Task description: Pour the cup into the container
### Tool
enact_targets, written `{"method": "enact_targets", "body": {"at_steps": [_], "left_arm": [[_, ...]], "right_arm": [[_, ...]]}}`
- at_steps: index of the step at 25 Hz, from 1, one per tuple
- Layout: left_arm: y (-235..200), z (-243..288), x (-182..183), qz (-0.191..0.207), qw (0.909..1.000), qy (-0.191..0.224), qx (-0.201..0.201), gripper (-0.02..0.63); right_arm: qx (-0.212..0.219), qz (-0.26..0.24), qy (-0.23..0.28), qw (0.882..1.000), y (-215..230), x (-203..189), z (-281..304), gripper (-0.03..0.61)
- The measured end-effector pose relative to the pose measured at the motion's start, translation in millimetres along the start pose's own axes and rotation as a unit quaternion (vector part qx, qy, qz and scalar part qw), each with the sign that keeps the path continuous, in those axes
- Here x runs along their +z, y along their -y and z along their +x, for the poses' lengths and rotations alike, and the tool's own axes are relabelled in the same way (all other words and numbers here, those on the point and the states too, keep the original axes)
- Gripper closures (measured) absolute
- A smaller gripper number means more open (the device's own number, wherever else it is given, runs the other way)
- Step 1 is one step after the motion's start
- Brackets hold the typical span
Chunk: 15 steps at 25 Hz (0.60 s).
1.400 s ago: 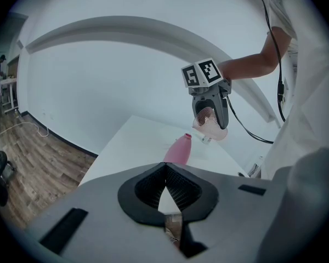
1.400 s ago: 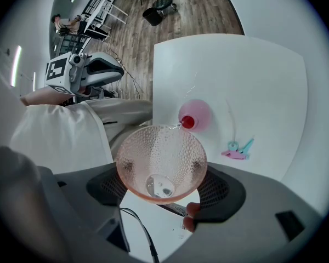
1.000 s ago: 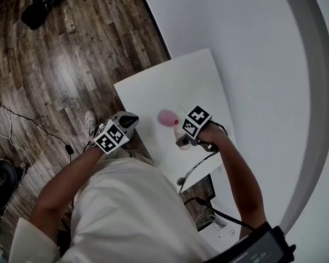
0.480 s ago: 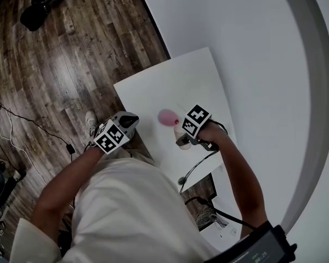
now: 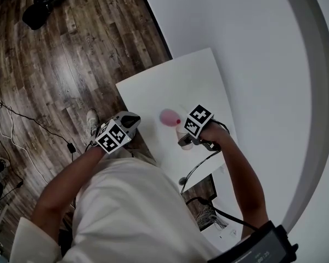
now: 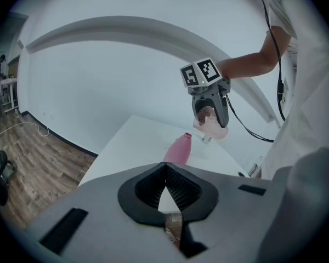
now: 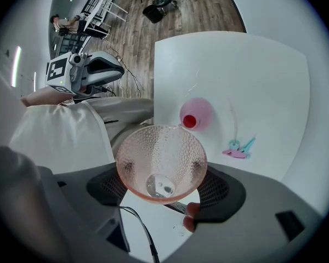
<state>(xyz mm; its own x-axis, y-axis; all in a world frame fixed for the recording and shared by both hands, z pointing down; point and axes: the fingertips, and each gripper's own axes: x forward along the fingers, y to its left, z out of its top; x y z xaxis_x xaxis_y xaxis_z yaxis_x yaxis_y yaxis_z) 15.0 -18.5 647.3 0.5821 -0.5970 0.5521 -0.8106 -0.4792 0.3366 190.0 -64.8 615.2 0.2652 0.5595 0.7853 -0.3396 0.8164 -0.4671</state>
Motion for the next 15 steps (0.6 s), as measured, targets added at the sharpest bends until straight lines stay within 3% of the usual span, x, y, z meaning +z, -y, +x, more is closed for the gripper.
{"method": "enact_targets", "body": {"at_steps": [15], "left_arm": [[0.2, -0.1, -5.5, -0.005, 1.0000, -0.001, 0.003, 0.603]], "right_arm": [[0.000, -0.001, -0.010, 1.000, 2.8, 0.5, 0.0, 0.206]]}}
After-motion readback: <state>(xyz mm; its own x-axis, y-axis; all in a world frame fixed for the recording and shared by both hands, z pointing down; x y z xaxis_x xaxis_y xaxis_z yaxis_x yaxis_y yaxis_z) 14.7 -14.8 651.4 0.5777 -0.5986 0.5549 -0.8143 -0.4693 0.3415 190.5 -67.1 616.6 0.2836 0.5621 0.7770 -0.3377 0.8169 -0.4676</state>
